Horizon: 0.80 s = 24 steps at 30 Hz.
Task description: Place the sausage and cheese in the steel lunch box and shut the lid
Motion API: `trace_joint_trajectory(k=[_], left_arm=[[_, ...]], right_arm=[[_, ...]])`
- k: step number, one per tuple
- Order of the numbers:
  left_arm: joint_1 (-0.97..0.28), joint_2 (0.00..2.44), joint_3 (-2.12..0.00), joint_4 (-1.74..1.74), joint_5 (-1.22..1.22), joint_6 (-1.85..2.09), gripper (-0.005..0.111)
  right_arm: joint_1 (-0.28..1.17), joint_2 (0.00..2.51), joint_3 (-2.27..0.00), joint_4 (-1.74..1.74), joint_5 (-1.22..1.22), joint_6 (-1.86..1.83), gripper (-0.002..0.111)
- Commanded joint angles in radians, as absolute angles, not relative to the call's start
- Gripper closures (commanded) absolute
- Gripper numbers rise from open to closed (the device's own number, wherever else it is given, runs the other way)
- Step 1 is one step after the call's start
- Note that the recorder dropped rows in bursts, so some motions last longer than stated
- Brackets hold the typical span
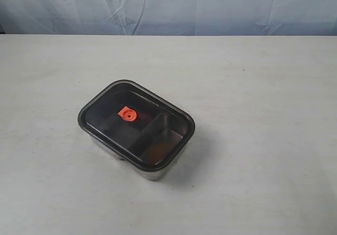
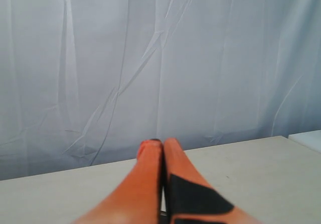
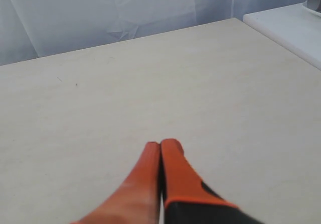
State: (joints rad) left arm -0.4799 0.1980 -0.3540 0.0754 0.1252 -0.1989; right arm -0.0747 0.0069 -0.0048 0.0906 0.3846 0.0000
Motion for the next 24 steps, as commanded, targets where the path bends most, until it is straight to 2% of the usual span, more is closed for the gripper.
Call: trace_joint_trajectory(k=[1,14,20,24], left_arm=[[-0.481,0.195,-0.348,0.066,0.121,-0.199,0.106],[-0.481,0.195,-0.315,0.069,0.119,-0.199,0.106],[-0.481,0.195,-0.209,0.374,0.121,-0.199,0.106],[-0.481,0.195,-0.104,0.174,0.138,-0.199,0.106]], right_arm=[[-0.081,0.000,0.000,0.091,0.373,0.000,0.109],[-0.081,0.000,0.000,0.091,0.373,0.000,0.109],[-0.081,0.000,0.000,0.091,0.371,0.000,0.109],[-0.081,0.000,0.000,0.099,0.371,0.000,0.109]])
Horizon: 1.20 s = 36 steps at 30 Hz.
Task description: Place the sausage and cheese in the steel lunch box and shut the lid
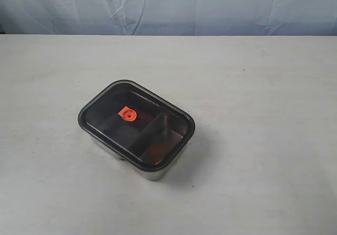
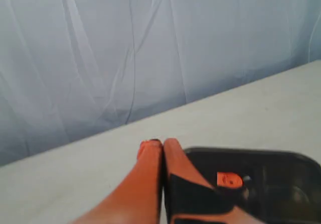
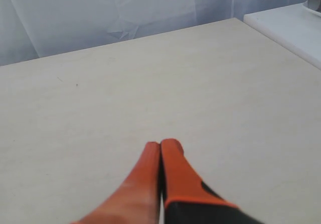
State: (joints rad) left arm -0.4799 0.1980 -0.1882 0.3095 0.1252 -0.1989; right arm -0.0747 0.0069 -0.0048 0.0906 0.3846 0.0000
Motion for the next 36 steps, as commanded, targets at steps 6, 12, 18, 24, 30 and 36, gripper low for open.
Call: trace_joint_trajectory(k=[6,12,18,24,30,36], left_arm=[[-0.478,0.195,0.000,0.167,0.197,-0.206,0.106],[-0.356,0.193,0.000,-0.127,0.211,0.263,0.106],[-0.248,0.186,0.000,-0.114,0.227,0.331,0.106],[-0.126,0.149,0.000,-0.057,0.225,0.331,0.106],[-0.039,0.146,0.000,-0.054,0.225,0.331,0.106],[-0.019,0.076,0.000,-0.067,0.225,0.255,0.106]], right_arm=[[-0.081,0.000,0.000,0.101,0.371,0.000,0.109],[-0.081,0.000,0.000,0.106,0.371,0.000,0.109],[-0.081,0.000,0.000,0.106,0.374,0.000,0.109],[-0.081,0.000,0.000,0.106,0.374,0.000,0.109],[-0.081,0.000,0.000,0.106,0.374,0.000,0.109],[-0.081,0.000,0.000,0.106,0.367,0.000,0.109]])
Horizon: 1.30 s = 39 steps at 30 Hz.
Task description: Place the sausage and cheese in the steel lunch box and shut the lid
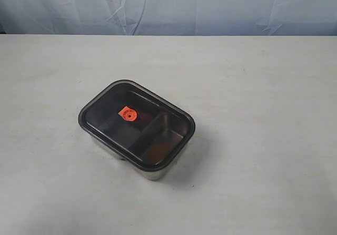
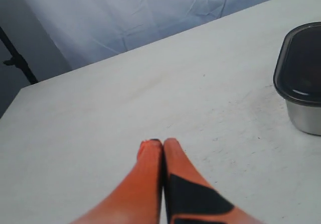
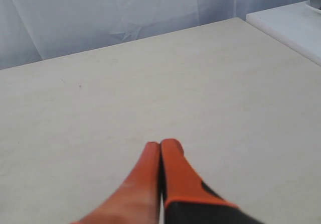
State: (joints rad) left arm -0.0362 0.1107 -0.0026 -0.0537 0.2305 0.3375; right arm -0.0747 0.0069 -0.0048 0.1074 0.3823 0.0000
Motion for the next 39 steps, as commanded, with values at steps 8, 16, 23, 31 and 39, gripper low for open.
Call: trace_joint_trajectory(k=[8,16,23,31,39], left_arm=[[-0.019,0.000,0.000,-0.073,0.225,-0.045,0.106],[0.020,0.000,0.000,-0.061,0.226,0.070,0.106],[0.060,0.000,0.000,-0.061,0.228,0.064,0.106],[0.060,0.000,0.000,-0.057,0.228,0.064,0.106],[0.060,0.000,0.000,-0.057,0.228,0.064,0.106]], right_arm=[[-0.081,0.000,0.000,0.106,0.367,0.000,0.109],[-0.081,0.000,0.000,0.106,0.367,0.000,0.109],[-0.081,0.000,0.000,0.106,0.372,0.000,0.109],[-0.081,0.000,0.000,0.106,0.372,0.000,0.109],[-0.081,0.000,0.000,0.106,0.372,0.000,0.109]])
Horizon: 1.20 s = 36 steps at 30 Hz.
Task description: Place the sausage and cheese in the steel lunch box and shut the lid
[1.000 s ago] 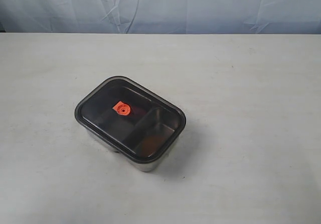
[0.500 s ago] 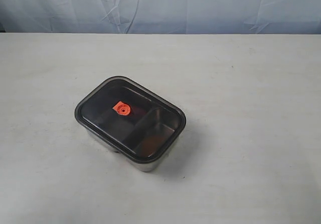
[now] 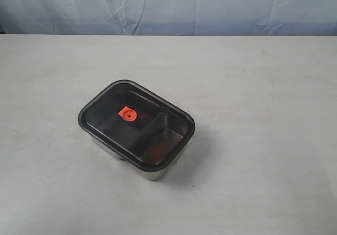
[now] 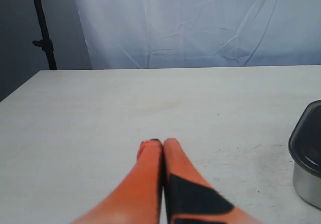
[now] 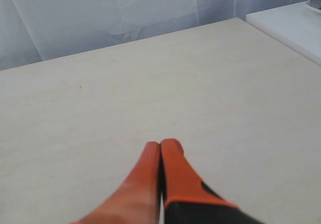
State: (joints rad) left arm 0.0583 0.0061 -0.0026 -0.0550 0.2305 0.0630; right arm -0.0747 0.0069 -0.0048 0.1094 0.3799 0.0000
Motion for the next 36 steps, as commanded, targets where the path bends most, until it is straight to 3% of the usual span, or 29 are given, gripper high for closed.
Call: trace_joint_trajectory(k=[1,36], left_arm=[[0.060,0.000,0.000,-0.057,0.228,0.064,0.106],[0.060,0.000,0.000,-0.044,0.228,0.064,0.106]], right_arm=[[-0.081,0.000,0.000,0.106,0.372,0.000,0.109],[-0.081,0.000,0.000,0.126,0.364,0.000,0.109]])
